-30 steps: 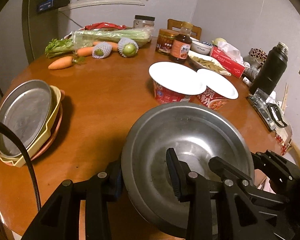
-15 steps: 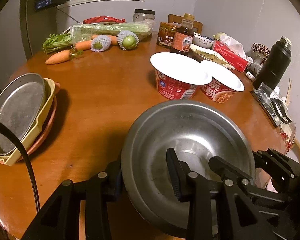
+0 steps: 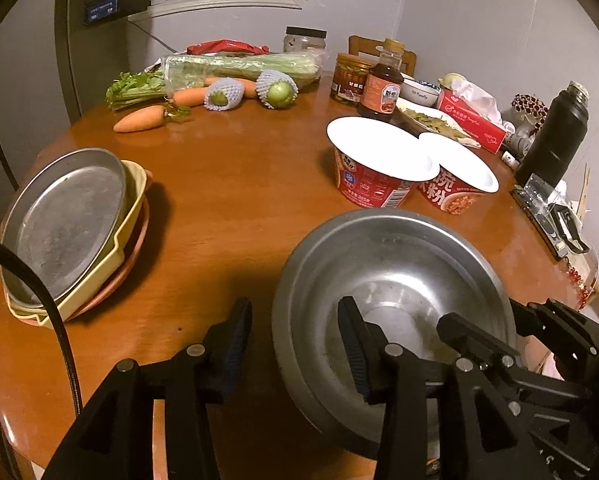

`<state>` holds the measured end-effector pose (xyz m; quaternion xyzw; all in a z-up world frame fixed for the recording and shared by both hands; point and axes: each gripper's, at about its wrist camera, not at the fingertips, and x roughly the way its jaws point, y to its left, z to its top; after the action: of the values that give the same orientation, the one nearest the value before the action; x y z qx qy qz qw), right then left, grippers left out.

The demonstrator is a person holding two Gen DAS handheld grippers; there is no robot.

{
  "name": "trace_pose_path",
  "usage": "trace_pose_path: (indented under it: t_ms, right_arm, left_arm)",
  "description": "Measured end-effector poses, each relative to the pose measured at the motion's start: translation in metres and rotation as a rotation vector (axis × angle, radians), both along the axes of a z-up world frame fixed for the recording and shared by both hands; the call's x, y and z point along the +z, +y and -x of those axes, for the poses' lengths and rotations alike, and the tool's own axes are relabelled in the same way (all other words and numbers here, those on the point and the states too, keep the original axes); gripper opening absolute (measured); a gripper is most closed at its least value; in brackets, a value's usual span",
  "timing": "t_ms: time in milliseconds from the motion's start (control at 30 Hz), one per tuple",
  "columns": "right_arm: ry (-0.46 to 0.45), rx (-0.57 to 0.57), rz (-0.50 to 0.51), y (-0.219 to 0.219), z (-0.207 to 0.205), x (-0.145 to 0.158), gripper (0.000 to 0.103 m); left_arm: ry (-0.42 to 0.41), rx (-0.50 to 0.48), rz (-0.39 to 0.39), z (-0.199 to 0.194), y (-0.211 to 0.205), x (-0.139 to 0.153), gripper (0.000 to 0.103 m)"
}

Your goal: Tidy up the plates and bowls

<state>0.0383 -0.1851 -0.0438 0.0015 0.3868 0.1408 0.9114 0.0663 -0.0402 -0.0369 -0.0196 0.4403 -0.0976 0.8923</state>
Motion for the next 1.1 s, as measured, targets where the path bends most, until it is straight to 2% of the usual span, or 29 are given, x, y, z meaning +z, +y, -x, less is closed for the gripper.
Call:
trace_pose_path:
  t_ms: [300,667,867,1000,1100]
  right_arm:
    - [-0.023,-0.035,-0.007,-0.008,0.006,0.012,0.052]
    - [-0.058,-0.052,-0.053,-0.017,0.011,0.032,0.053]
    - [-0.056,-0.078,-0.099,-0.022,0.0,0.041,0.053]
    - [-0.026,-0.082,-0.141,-0.023,-0.02,0.037,0.053]
    - [-0.011,-0.089,-0.168,-0.025,-0.037,0.033,0.053]
  left_arm:
    - [-0.055,0.018,0.005,0.011,0.006,0.02,0.047]
    - [-0.1,0.015,0.014,0.017,0.008,0.04,0.048]
    - [-0.109,-0.011,0.031,-0.002,0.003,0.048,0.048]
    - [-0.11,-0.02,0.062,-0.023,0.003,0.05,0.048]
    - [-0.107,-0.024,0.047,-0.044,0.0,0.051,0.048]
